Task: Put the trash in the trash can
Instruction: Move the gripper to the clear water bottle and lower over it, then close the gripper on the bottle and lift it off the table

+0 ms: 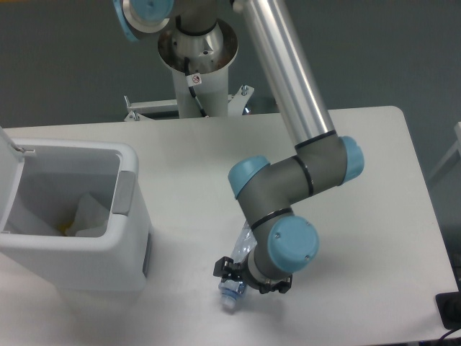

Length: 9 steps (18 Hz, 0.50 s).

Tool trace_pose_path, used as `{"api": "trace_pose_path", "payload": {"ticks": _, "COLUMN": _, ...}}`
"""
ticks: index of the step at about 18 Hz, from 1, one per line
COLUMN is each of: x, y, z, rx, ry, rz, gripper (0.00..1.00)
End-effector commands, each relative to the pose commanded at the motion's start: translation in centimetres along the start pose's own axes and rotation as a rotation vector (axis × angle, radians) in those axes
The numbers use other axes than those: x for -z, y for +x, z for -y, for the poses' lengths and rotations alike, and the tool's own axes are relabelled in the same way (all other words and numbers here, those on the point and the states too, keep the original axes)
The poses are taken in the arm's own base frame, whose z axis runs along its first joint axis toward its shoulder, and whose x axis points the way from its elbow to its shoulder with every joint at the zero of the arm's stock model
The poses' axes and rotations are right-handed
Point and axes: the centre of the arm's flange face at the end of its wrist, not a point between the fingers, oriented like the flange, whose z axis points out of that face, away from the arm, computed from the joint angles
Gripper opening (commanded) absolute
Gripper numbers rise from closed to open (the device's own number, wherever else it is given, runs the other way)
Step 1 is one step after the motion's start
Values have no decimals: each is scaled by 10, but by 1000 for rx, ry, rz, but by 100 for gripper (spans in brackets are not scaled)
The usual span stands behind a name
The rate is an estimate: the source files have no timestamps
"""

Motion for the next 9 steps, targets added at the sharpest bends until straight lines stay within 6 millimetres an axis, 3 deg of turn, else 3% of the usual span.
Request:
{"api": "trace_pose_path", "payload": {"ticks": 4, "x": -2, "y": 3, "z": 1, "rx": 2, "ry": -6, "rz": 0, "gripper": 42}}
{"api": "trace_pose_path", "payload": {"ticks": 9, "x": 5, "y": 4, "z": 1, "rx": 6, "ry": 1, "rz": 3, "gripper": 18}}
